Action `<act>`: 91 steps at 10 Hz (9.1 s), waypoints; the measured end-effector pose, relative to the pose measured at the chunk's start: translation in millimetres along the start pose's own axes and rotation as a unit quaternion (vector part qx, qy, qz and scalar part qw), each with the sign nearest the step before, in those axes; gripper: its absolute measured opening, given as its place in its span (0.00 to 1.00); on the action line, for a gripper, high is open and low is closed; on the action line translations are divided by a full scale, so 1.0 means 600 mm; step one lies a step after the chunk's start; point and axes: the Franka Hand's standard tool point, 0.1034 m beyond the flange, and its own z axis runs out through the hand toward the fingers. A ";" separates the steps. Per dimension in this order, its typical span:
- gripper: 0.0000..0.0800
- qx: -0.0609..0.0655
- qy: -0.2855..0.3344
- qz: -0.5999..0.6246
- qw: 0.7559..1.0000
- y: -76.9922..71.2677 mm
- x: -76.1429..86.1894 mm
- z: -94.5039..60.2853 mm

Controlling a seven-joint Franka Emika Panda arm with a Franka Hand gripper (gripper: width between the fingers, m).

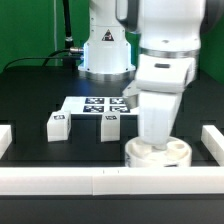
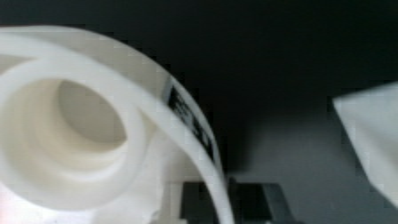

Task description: Assemble stool

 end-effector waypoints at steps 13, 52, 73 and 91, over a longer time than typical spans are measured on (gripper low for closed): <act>0.70 -0.006 -0.003 0.001 1.000 -0.007 0.070 -0.048; 0.81 0.238 -0.319 0.512 0.761 -0.088 -0.039 -0.029; 0.41 0.245 -0.262 0.494 0.793 -0.058 -0.002 -0.090; 0.41 -0.066 0.192 0.567 0.799 0.026 0.071 -0.186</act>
Offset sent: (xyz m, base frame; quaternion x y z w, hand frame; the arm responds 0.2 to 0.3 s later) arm 0.0074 0.0290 -0.0084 0.0079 -0.0138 -0.0280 0.9995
